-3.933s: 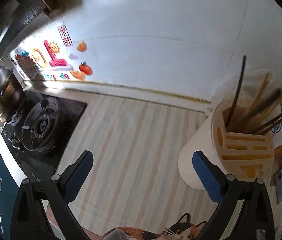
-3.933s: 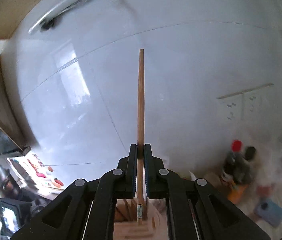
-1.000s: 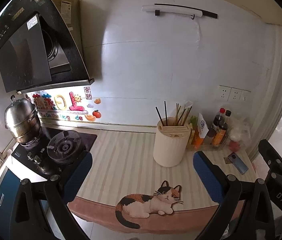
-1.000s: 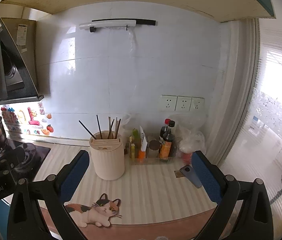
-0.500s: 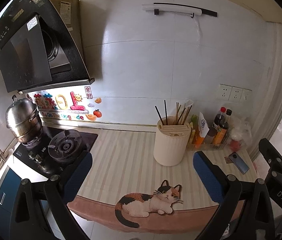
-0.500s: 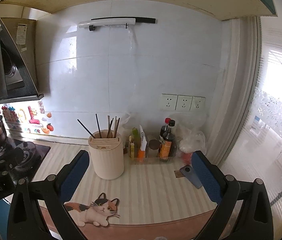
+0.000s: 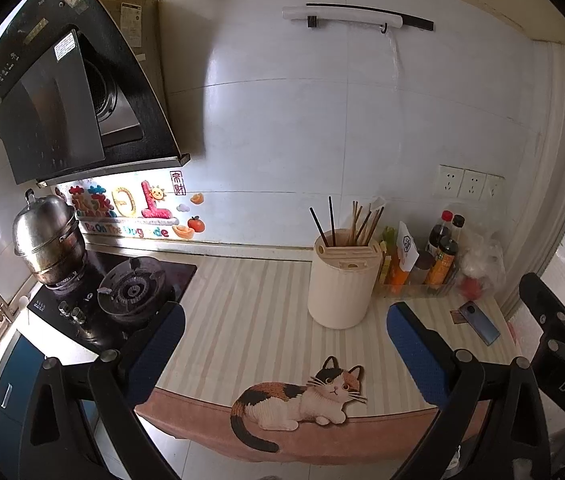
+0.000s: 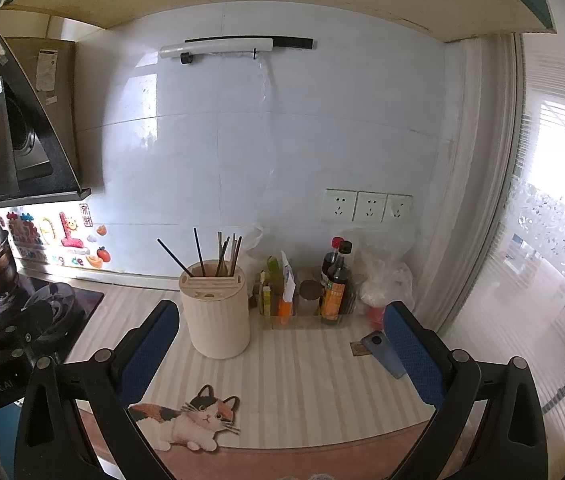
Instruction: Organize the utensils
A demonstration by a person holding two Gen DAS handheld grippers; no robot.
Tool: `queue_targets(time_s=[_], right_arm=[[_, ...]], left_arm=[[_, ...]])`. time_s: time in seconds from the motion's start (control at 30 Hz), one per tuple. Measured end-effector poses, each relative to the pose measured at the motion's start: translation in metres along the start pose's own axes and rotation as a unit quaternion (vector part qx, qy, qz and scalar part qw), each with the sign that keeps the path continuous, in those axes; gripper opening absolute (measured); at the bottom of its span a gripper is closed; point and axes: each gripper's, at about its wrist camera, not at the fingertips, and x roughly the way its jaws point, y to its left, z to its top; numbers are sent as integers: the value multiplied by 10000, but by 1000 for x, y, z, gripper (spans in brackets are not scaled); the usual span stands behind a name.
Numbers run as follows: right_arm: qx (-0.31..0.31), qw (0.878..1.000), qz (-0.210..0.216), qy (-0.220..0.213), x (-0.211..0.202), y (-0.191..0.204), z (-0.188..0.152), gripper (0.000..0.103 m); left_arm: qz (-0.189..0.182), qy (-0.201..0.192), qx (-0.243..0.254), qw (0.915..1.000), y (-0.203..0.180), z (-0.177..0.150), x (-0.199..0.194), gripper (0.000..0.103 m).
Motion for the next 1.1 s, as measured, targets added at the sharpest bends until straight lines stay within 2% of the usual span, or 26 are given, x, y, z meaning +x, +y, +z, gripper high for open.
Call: queue_targets(time_s=[1.1], right_arm=[[-2, 9999, 94, 83, -5, 5, -5, 103]], left_arm=[[-65, -4, 96, 9999, 8, -9, -5, 103]])
